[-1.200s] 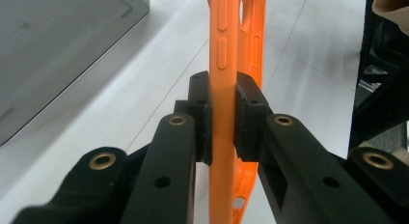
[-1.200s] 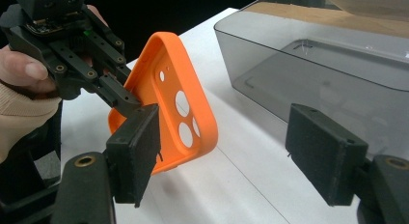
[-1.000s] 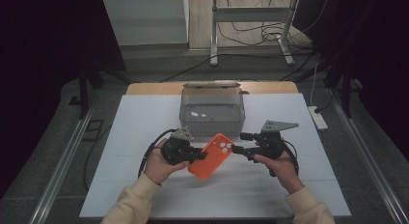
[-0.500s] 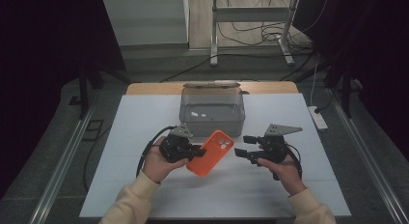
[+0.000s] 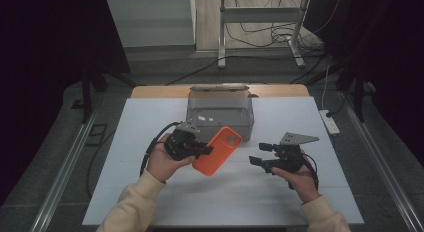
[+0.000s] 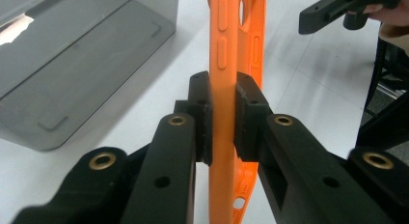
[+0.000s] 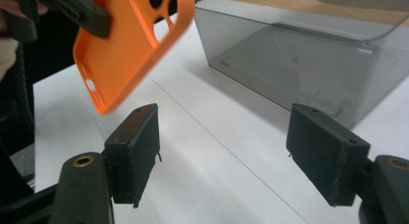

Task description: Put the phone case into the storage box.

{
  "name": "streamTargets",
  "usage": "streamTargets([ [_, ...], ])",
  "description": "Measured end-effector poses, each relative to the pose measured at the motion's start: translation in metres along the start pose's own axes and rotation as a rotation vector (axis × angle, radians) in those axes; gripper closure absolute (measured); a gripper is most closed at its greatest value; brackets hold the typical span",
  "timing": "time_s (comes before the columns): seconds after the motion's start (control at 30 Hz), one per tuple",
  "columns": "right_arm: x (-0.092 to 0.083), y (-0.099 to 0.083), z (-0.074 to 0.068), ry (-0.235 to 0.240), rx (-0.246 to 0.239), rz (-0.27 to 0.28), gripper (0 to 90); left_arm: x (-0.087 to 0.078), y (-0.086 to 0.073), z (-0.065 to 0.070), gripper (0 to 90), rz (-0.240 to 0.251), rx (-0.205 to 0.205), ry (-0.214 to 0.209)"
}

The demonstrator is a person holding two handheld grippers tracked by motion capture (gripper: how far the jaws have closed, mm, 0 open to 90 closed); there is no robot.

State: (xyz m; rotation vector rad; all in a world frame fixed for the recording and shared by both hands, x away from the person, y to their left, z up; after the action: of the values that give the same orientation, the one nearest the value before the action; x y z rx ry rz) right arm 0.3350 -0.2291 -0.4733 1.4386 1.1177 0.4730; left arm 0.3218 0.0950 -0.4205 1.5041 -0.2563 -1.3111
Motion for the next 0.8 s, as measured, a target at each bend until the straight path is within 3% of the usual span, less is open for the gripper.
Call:
streamTargets([
  [0.23,-0.001,-0.006,0.004,-0.019,0.005,-0.010,27.5,-0.004,0.006,-0.005,80.0,0.005,-0.017,0.005],
  [0.3,-0.002,-0.008,0.005,-0.030,0.004,-0.007,27.5,-0.005,0.007,-0.007,80.0,0.015,-0.030,-0.011],
  [0.8,-0.005,-0.022,0.008,-0.115,-0.027,-0.034,25.6,-0.017,0.020,-0.017,80.0,0.059,-0.070,0.027],
])
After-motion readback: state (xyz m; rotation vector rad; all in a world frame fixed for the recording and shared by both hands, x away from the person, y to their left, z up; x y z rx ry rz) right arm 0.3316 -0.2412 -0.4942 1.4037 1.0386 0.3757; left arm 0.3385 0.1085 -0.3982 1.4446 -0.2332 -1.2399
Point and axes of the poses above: each handheld gripper's, and its own axes: x roughly forward along the jaws, y roughly out of its top, z roughly to its right, the point moved 1 cm from there along x, roughly forward along the jaws, and after that the axes turned 8 degrees about z, right-handed, at the moved point
